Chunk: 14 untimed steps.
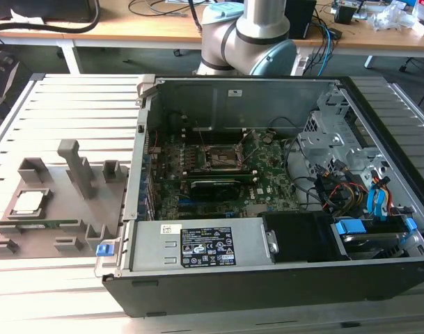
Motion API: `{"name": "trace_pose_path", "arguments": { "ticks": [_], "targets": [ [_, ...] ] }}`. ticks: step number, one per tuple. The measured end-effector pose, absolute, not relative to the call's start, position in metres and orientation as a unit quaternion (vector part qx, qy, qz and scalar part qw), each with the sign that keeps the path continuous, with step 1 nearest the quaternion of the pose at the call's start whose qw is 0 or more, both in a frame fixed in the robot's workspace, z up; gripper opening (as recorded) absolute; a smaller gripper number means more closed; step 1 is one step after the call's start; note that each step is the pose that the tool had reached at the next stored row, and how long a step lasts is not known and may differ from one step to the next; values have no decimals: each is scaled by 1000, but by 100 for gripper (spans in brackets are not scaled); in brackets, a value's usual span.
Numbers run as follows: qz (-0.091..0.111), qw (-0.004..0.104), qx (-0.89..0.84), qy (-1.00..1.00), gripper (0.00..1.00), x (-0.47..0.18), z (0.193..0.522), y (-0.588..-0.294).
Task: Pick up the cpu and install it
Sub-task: 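Reach for the cpu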
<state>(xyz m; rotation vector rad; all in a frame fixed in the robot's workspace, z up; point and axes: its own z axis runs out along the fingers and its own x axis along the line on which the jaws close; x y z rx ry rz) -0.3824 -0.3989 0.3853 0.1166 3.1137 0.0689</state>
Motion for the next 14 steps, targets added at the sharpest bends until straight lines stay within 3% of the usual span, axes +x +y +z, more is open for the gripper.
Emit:
{"name": "trace_pose_path", "arguments": {
  "ticks": [14],
  "targets": [
    [22, 13, 37, 999, 11, -385, 380, -400]
  ]
}}
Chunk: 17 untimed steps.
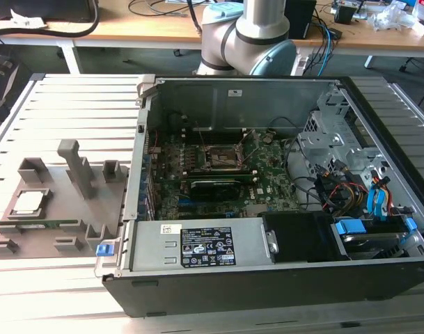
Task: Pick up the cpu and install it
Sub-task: 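Reach for the cpu, then pick up the cpu and move it towards the insertion slot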
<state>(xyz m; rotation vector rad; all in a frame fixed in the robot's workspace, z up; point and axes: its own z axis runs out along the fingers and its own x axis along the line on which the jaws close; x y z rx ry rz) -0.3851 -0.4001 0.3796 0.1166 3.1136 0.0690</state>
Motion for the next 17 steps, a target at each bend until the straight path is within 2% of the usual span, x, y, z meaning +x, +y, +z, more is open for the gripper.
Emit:
{"name": "trace_pose_path", "arguments": {
  "ticks": [5, 17],
  "targets": [
    [22, 12, 37, 999, 11, -390, 379, -411],
    [22, 12, 37, 999, 11, -390, 379, -411]
  ]
}}
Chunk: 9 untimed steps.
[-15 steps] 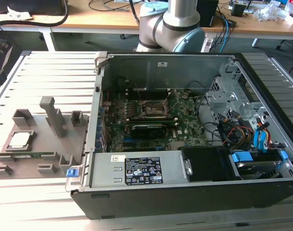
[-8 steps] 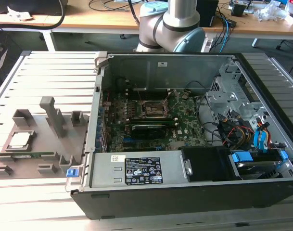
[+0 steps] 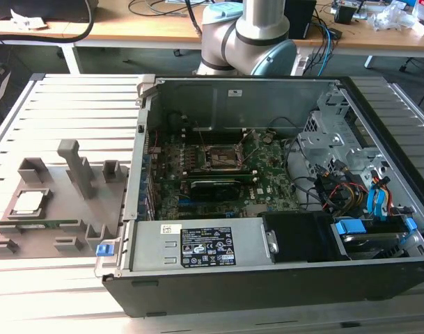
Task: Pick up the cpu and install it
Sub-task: 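Pick up the cpu and move it towards the insertion slot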
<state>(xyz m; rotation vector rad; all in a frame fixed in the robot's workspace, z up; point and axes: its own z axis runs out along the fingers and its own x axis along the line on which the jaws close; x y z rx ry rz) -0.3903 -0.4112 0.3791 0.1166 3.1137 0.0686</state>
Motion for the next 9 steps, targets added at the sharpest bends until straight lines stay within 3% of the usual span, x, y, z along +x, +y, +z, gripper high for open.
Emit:
{"name": "trace_pose_path", "arguments": {
  "ticks": [9],
  "targets": [
    [22, 12, 29, 999, 11, -390, 377, -411]
  ]
}}
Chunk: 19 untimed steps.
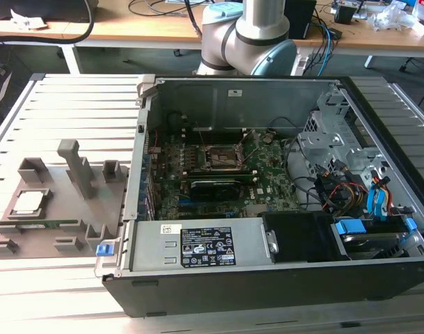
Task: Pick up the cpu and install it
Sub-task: 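Pick up the cpu and move it towards the insertion slot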
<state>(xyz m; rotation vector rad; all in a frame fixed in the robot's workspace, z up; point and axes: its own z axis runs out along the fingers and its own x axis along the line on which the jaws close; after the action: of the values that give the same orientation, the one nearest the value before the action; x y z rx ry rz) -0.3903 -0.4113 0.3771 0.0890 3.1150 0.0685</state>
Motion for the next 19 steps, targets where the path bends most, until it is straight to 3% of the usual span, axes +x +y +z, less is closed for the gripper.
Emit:
{"name": "trace_pose_path", "arguments": {
  "ticks": [3, 4, 5, 6, 8, 9, 10, 12, 13, 15, 17, 19],
  "targets": [
    [22, 12, 29, 999, 11, -390, 377, -411],
    [22, 12, 29, 999, 16, -390, 377, -411],
    [22, 12, 29, 999, 29, -390, 377, -411],
    [22, 12, 29, 999, 29, -390, 377, -411],
    [22, 12, 29, 999, 42, -390, 377, -411],
    [22, 12, 29, 999, 42, -390, 377, -411],
    [22, 12, 29, 999, 55, -390, 377, -411],
    [22, 12, 29, 999, 55, -390, 377, -411],
    [22, 12, 29, 999, 62, -390, 377, -411],
    [20, 13, 29, 999, 62, -390, 377, -411],
    [3, 13, 14, 1000, 62, -390, 377, -411],
    [4, 13, -10, 1000, 62, -390, 377, -410]
  ]
}}
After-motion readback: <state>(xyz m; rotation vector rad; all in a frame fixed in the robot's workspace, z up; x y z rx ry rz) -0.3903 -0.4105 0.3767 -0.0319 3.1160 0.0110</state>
